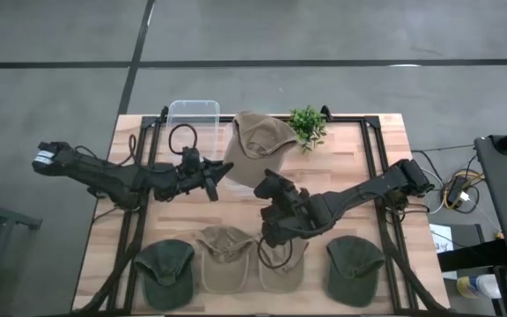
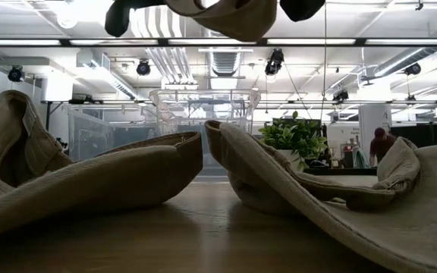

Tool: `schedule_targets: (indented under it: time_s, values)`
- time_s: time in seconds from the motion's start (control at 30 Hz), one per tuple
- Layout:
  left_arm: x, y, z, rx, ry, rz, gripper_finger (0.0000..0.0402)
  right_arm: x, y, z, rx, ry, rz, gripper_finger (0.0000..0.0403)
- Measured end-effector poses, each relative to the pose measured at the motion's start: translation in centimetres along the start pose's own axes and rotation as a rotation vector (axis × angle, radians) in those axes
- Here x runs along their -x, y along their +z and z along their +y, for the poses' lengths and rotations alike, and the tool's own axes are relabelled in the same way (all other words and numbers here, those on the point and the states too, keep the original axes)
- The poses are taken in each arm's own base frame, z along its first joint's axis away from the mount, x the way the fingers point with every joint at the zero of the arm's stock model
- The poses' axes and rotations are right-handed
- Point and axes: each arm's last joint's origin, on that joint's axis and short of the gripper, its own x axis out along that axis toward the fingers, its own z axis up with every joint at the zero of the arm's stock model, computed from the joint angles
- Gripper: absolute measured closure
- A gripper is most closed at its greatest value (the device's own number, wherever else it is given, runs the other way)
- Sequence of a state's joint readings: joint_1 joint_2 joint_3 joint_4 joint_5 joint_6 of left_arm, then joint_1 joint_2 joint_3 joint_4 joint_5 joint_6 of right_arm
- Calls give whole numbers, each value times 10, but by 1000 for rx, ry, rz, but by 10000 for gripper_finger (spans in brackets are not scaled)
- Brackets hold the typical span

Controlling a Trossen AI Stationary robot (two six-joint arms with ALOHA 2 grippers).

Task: Pick & Place hat
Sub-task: Put the top brown cap into the right transparent bin

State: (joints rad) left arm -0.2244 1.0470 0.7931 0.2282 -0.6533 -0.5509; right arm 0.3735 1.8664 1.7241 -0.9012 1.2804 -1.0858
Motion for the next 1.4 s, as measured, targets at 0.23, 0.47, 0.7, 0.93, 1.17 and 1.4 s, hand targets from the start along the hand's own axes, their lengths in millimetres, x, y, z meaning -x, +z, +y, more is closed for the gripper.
schedule_targets:
  time_s: [0.23,0.47,0.7,0.93,1.17,1.4]
  values:
    - [0,4,4,-31,9,-5,395,0,-1,-1,-208,-6,7,390]
    - [4,19,8,-66,-16,-57,397,3,-10,-8,-408,-61,61,378]
    - [12,40,8,-143,-28,-187,397,12,-35,-29,-628,-101,68,328]
    - [27,60,8,-191,-30,-301,397,22,-66,-46,-963,-126,42,292]
    - [37,75,7,-264,-38,-415,397,30,-111,-57,-1411,5,-121,275]
    - [38,83,2,-343,-74,-528,397,8,-132,-73,-1653,353,-495,275]
